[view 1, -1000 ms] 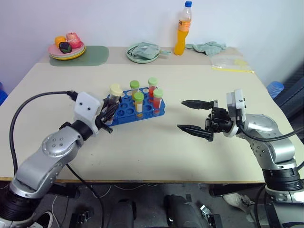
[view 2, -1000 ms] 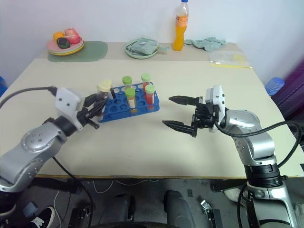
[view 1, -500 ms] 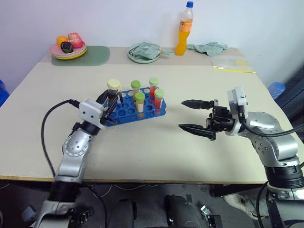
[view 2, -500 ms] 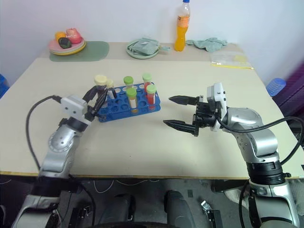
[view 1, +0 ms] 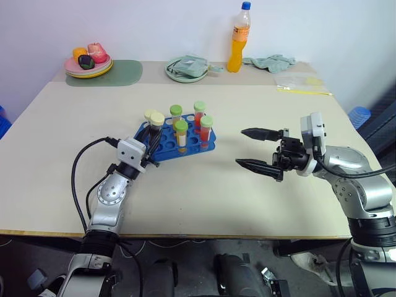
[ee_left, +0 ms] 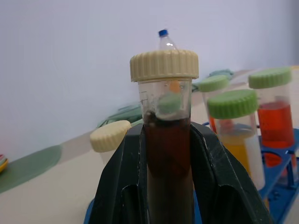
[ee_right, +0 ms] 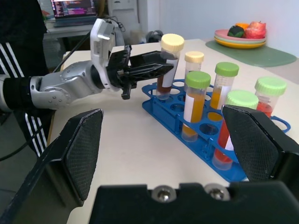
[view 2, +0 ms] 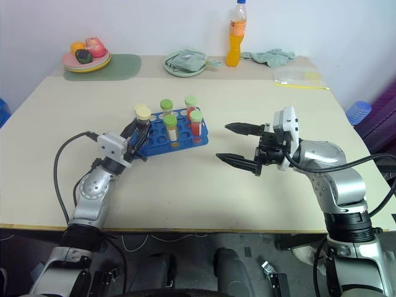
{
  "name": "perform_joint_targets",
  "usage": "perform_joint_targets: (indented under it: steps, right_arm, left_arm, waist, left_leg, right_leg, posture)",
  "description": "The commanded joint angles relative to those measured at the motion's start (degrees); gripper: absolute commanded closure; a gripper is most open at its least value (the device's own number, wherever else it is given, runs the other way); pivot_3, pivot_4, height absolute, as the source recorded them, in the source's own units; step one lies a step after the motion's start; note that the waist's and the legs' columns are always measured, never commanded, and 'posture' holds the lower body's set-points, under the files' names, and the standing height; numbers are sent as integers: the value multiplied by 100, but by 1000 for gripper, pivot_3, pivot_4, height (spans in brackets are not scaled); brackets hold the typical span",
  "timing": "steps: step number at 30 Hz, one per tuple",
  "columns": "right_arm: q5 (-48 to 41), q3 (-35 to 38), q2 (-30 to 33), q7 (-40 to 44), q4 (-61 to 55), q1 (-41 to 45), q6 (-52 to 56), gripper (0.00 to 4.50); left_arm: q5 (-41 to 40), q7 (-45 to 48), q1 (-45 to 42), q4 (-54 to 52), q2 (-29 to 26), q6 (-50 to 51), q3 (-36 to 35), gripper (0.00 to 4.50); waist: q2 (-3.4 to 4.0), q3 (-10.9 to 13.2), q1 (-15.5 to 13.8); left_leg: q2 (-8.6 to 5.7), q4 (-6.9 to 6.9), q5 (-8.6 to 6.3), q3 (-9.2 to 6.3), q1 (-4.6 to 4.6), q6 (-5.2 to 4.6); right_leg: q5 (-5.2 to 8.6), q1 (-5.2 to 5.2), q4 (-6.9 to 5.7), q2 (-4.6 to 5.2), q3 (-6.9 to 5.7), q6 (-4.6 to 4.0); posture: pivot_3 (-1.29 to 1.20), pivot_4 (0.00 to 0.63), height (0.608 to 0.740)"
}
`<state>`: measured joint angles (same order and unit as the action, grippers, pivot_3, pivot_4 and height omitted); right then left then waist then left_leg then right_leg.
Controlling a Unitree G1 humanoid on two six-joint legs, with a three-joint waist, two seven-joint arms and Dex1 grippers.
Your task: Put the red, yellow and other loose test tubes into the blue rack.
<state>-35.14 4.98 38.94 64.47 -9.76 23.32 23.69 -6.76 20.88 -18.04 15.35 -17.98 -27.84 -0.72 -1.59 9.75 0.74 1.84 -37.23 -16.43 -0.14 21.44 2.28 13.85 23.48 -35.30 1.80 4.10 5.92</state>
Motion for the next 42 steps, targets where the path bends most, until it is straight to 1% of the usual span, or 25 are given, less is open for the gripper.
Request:
perform_joint_targets:
  steps: [1,5,7,9,17,19,20,21,23,24,25,27,30,32,34,35,39,40,42]
  right_arm:
    - [-28,182,59,-5,-128,19,-138,0]
    - [-23,152,61,-1,-142,50,-148,0]
    - [-9,151,59,1,-129,60,-172,0]
    - [6,167,48,-25,-113,91,-201,0]
    - [25,209,94,-69,-119,91,-238,0]
    - [35,195,80,-71,-109,94,-254,0]
    - [30,190,68,-75,-108,97,-253,0]
    - [23,183,60,-72,-103,98,-253,0]
    - [17,168,48,-63,-93,100,-261,0]
    - [1,174,34,-70,-76,105,-255,0]
    - [-53,203,4,-99,-57,116,-214,0]
    - [-226,282,-60,-193,-17,158,-48,0]
    - [-153,219,-33,-164,-82,73,-92,0]
    - [-190,216,-35,-172,-137,19,-48,0]
    - [-191,229,-34,-167,-126,-5,-57,0]
    - [-177,229,-24,-159,-103,-25,-69,0]
    - [-179,269,35,-147,-86,-99,-53,0]
    - [-197,309,89,-127,-125,-180,-27,0]
    - [-205,408,206,-68,-154,-357,-32,0]
  left_arm:
    - [5,77,55,22,7,-122,-61,3790]
    - [-134,137,-78,91,147,-43,-57,3790]
    - [-468,303,-131,120,321,86,-102,3790]
    - [-568,303,-149,196,431,165,-164,3790]
    - [-596,407,-80,298,445,213,-292,3790]
    - [-736,498,-49,242,377,256,-410,2774]
    - [-814,527,-37,214,363,270,-468,2405]
    - [-841,540,-28,155,332,275,-505,1833]
    - [-956,595,6,-100,239,397,-588,910]
    - [-1088,620,49,-260,178,589,-645,330]
    - [-1284,643,117,-412,141,826,-736,34]
    - [-1745,731,331,-706,52,1398,-924,34]
    - [-2270,1046,657,-1270,-243,2033,-1119,34]
    - [-2666,1087,783,-1665,-423,2559,-1278,34]
    - [-2947,1113,898,-1977,-537,2967,-1365,34]
    - [-3064,1296,1060,-2189,-690,3163,-1374,34]
    - [-3181,1952,1519,-2688,-1262,3516,-1421,34]
    - [-3225,2230,1607,-2741,-1527,3672,-1441,34]
    - [-2946,2698,1667,-2785,-1936,3490,-1435,34]
  waist:
    - [1,-1,4]
    - [2,-1,-4]
    - [2,-1,-5]
    - [2,-1,-6]
    - [2,-1,-6]
    - [2,-1,4]
    - [2,-1,10]
    - [2,-1,10]
    - [2,-1,8]
    - [2,-1,7]
    - [2,-1,9]
    - [3,-1,17]
    - [3,-2,35]
    - [3,-2,34]
    - [3,-2,26]
    - [3,-2,13]
    - [4,-2,22]
    - [5,-1,18]
    - [3,0,8]
  left_leg:
    - [0,0,0,0,0,0]
    - [0,0,0,0,-1,0]
    - [0,0,0,0,-1,0]
    - [0,0,0,1,0,0]
    - [0,-1,0,-2,0,-1]
    - [0,-1,0,-2,0,-1]
    - [0,0,0,-2,-1,-1]
    - [0,0,0,-2,-1,-1]
    - [1,0,0,-3,-1,-1]
    - [1,0,0,-3,-1,-1]
    - [1,0,0,-3,0,-1]
    - [2,0,0,-2,-1,-1]
    - [4,0,0,-3,-3,-1]
    - [6,1,0,-3,-4,-1]
    - [7,0,0,-5,-3,-1]
    - [8,0,0,-5,-3,-1]
    - [7,2,-1,0,-3,-2]
    - [7,2,-1,-1,-3,-2]
    - [8,1,-1,-3,-2,-2]
  right_leg:
    - [0,0,0,0,0,0]
    - [0,-1,0,0,0,0]
    - [0,-2,0,0,0,0]
    - [0,-2,1,0,0,0]
    - [0,-1,0,-1,-1,0]
    - [0,-1,0,-1,-1,0]
    - [0,-1,0,-2,-1,0]
    - [0,-1,-1,-2,-1,0]
    - [0,-1,-2,-3,-1,0]
    - [0,-1,-2,-3,-1,0]
    - [0,-1,-2,-3,-1,0]
    - [0,-1,-3,-2,-1,0]
    - [0,-1,-7,-3,-1,0]
    - [1,1,-10,-4,-1,-1]
    - [1,1,-11,-6,-2,-2]
    - [1,1,-10,-6,-2,-2]
    - [3,1,-5,-5,-1,-4]
    - [8,2,-5,-5,-2,-13]
    - [14,2,-6,-6,-3,-24]
  posture:
    - [0,150,740]
    - [0,150,740]
    - [0,150,740]
    - [0,150,740]
    - [0,150,740]
    - [0,150,740]
    - [0,150,740]
    - [0,150,740]
    - [0,150,740]
    - [0,150,740]
    - [0,150,740]
    - [0,150,740]
    - [0,150,740]
    - [0,150,740]
    - [0,150,740]
    - [0,150,740]
    - [0,150,740]
    - [0,150,740]
    - [0,150,740]
